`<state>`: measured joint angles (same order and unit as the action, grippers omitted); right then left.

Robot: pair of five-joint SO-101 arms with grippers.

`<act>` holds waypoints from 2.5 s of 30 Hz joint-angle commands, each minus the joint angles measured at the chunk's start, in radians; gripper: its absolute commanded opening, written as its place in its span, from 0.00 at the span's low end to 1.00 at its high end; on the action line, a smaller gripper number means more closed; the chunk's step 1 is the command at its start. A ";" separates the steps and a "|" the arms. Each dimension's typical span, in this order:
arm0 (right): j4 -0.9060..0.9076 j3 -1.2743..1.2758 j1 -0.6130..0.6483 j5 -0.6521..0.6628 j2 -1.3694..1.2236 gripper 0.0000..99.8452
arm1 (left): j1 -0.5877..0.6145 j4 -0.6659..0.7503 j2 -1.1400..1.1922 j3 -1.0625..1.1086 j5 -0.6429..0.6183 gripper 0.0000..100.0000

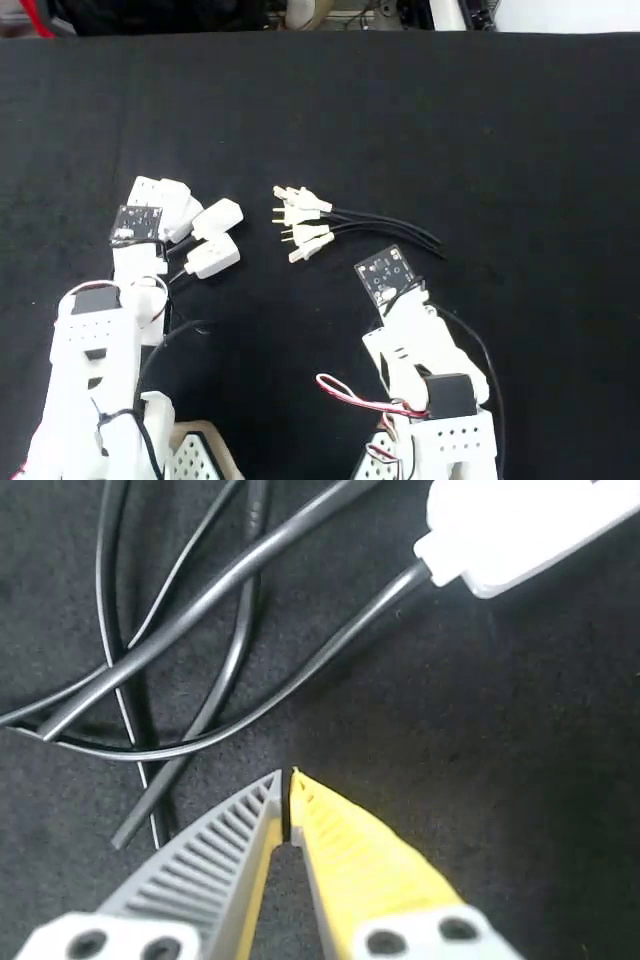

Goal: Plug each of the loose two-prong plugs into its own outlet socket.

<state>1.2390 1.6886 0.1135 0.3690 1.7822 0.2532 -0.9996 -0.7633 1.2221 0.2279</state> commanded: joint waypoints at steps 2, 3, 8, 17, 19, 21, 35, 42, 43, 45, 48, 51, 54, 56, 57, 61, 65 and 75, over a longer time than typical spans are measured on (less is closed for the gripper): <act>0.006 0.001 0.012 -0.005 -0.007 0.01 | 0.008 0.014 0.066 -0.081 -0.009 0.03; 0.006 0.001 0.012 -0.005 -0.007 0.01 | 0.008 0.014 0.080 -0.088 -0.009 0.03; 0.006 0.001 0.012 -0.005 -0.007 0.01 | 0.010 0.012 0.147 -0.136 -0.009 0.03; 0.006 0.001 0.012 -0.005 -0.007 0.01 | 0.031 0.023 0.262 -0.179 -0.006 0.03; 0.006 0.001 0.012 -0.005 -0.007 0.01 | 0.062 0.101 0.253 -0.160 -0.003 0.03; 0.006 0.001 0.012 -0.005 -0.007 0.01 | 0.097 0.175 0.239 -0.124 -0.003 0.03; 0.005 0.001 0.023 -0.005 -0.007 0.01 | 0.108 0.190 -0.229 0.102 0.025 0.03; -0.040 -0.027 -0.018 0.121 -0.007 0.02 | 0.199 0.103 -0.523 0.193 0.040 0.03; -0.066 -0.042 -0.023 0.140 -0.008 0.02 | 0.205 0.086 -0.551 0.200 0.040 0.03; -0.081 -0.090 -0.035 0.094 -0.018 0.01 | 0.206 0.057 -0.592 0.217 0.043 0.03; -0.081 -0.180 -0.049 -0.044 -0.019 0.01 | 0.205 0.035 -0.621 0.226 0.046 0.03; -0.083 -0.249 -0.029 -0.061 -0.038 0.01 | 0.205 0.041 -0.631 0.245 0.049 0.03; -0.091 -0.298 0.005 -0.074 -0.127 0.02 | 0.203 0.035 -0.631 0.251 0.100 0.03; -0.106 -0.340 0.023 -0.135 -0.225 0.02 | 0.189 0.035 -0.631 0.277 0.137 0.03; -0.120 -0.366 0.031 -0.175 -0.282 0.02 | 0.176 0.035 -0.631 0.289 0.155 0.03; -0.203 -0.496 0.104 -0.313 -0.533 0.02 | 0.157 0.034 -0.631 0.311 0.215 0.03; -0.316 -0.591 0.207 -0.420 -0.750 0.02 | 0.165 -0.008 -0.631 0.312 0.221 0.03; -0.539 -0.720 0.265 -0.608 -1.153 0.13 | 0.165 -0.055 -0.632 0.332 0.327 0.03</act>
<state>0.7419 1.0625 0.3575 -0.1757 0.7234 0.4235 -1.0487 -1.3863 1.5566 0.5439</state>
